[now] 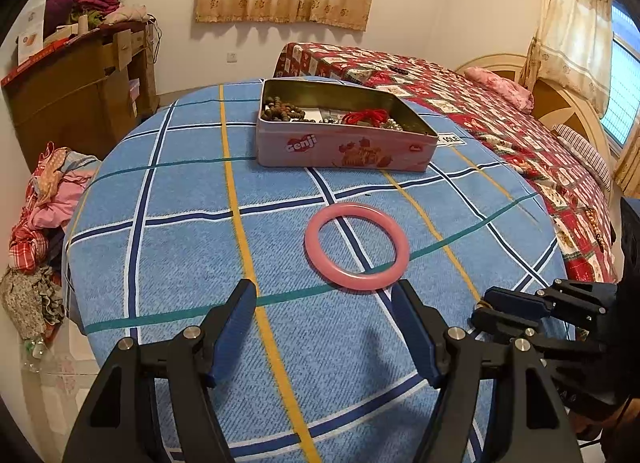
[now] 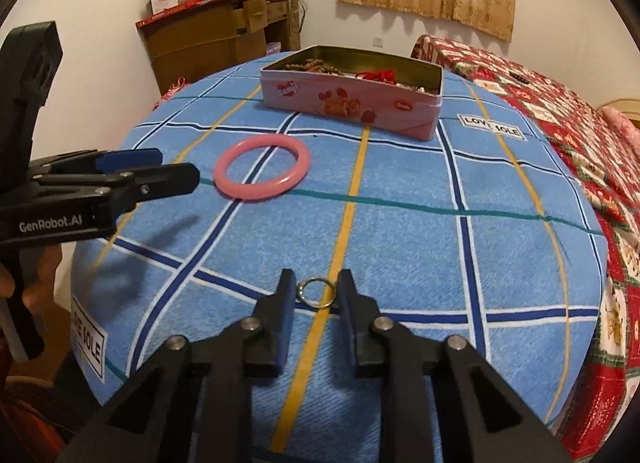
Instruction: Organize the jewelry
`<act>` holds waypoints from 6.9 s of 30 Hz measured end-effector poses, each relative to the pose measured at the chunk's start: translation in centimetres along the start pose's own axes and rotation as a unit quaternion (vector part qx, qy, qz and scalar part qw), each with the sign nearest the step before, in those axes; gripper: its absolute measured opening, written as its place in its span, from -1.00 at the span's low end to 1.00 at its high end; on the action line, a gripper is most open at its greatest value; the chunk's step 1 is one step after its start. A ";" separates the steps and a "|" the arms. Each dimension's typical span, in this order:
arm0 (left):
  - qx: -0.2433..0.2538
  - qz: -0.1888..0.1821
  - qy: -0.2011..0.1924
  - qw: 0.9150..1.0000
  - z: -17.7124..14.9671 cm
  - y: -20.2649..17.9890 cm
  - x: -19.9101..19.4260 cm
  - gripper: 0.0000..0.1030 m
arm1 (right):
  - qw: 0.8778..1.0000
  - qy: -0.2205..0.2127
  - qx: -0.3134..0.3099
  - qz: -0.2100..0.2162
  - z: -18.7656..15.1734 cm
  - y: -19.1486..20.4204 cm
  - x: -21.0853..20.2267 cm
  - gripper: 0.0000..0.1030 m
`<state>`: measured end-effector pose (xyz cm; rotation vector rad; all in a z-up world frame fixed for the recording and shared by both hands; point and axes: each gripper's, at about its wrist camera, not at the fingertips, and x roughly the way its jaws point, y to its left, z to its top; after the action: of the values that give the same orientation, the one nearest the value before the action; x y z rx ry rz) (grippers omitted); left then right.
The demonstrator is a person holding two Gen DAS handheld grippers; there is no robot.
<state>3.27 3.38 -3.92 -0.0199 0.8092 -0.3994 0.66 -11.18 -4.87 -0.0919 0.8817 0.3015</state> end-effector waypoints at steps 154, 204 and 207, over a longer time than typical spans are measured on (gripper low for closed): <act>-0.009 0.053 -0.042 0.998 17.2 1.2 14.1 0.58 | 0.979 -0.129 0.156 -0.022 19.2 -11.6 9.1 -0.53; -0.044 0.209 -0.192 0.958 7.2 -1.0 1.8 0.59 | 0.911 -0.326 0.144 -0.208 9.6 -4.4 -2.2 0.99; -0.050 0.211 -0.197 0.956 6.8 -0.9 1.4 0.59 | 0.909 -0.331 0.138 -0.211 9.4 -4.0 -2.3 1.00</act>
<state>8.67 1.11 0.00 -0.0195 0.4201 0.0539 7.49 -13.58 2.68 0.0831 0.2034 -0.2013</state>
